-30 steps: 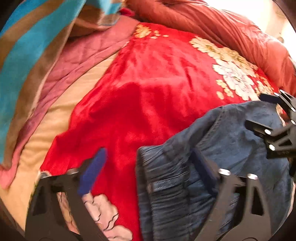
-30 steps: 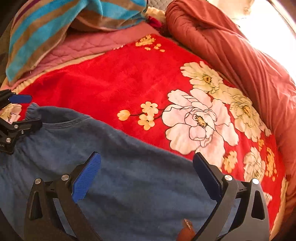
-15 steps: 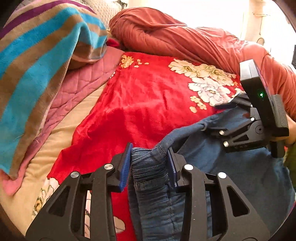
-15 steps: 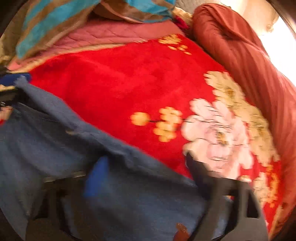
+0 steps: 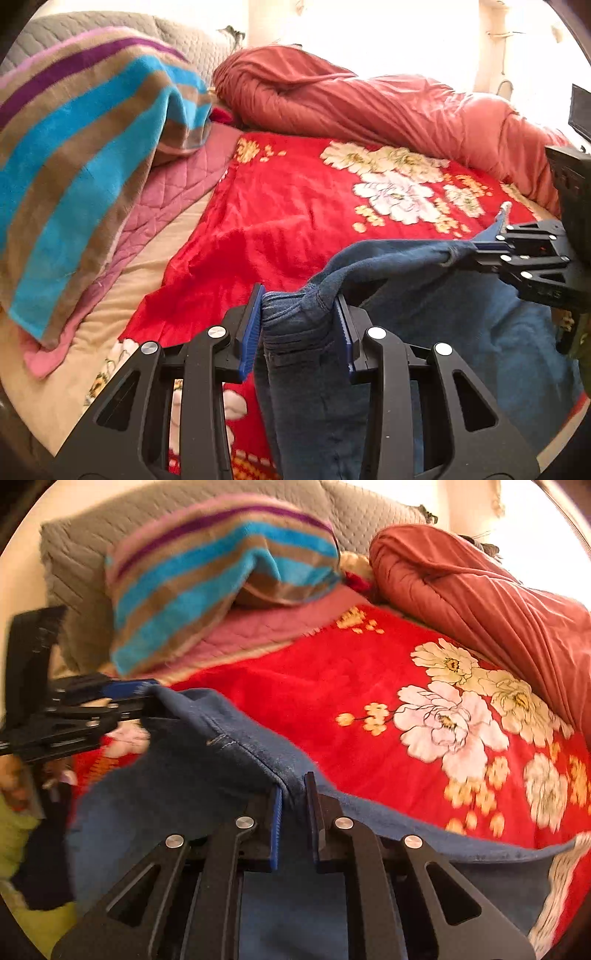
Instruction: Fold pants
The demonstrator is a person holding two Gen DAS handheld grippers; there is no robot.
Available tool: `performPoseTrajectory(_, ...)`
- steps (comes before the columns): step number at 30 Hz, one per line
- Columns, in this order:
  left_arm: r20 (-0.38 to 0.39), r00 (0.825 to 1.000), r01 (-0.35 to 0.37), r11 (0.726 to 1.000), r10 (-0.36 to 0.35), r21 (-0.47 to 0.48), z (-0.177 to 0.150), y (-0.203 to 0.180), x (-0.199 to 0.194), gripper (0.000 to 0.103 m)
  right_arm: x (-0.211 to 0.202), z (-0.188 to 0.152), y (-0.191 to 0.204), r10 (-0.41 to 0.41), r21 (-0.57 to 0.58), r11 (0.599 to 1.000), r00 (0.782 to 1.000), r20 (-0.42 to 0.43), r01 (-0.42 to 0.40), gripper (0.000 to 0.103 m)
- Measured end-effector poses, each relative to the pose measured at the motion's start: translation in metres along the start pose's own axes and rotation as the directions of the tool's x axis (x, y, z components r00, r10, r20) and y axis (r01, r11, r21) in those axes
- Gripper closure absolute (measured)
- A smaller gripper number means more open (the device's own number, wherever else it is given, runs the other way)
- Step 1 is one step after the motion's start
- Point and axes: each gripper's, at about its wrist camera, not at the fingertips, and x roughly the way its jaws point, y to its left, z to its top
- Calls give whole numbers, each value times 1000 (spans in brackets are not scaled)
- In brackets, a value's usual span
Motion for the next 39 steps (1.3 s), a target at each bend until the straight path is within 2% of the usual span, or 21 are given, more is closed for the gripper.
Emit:
performPoseTrajectory(3,12,1000,4,1000,-4,23,-7,-6,-17,76,-27,-13,22,33,-2,999,999,37,-33,93)
performPoseTrajectory(7,2,1000,21,999,-21,49,-22,-11,-37,76,-59,-36,62,115,-34,993,992,45,-114,93)
performPoseTrajectory(16,-73,994,80,996,-76,40,-71,-12,-69,76,-69,-89,133,168,-85,981,984,-65,-173,93)
performPoseTrajectory(22,-133,989,71,997,-71,-1,-95,-9,-68,74,-44,-111,145,177,-38,982,974,-145,-184,93)
performPoseTrajectory(26,-155,986,62,997,-68,-42,-104,0,-77,61,-36,-116,144,183,1,983,970,-161,-185,93)
performPoseTrajectory(29,-151,986,58,995,-69,-81,-110,7,-94,61,-35,-119,145,184,-4,982,971,-155,-187,93)
performPoseTrajectory(32,-101,994,36,994,-47,-106,-106,9,-116,68,-33,-121,148,188,-8,981,970,-156,-192,93)
performPoseTrajectory(35,-50,996,71,992,-76,-105,-91,-4,-127,71,-32,-125,150,197,-5,980,966,-166,-200,90)
performPoseTrajectory(38,-91,982,163,986,-166,-36,-81,-38,-104,73,-35,-122,154,216,-5,976,962,-170,-220,80)
performPoseTrajectory(39,-115,978,172,985,-174,-33,-84,-43,-95,76,-39,-121,156,222,-13,974,961,-163,-227,74)
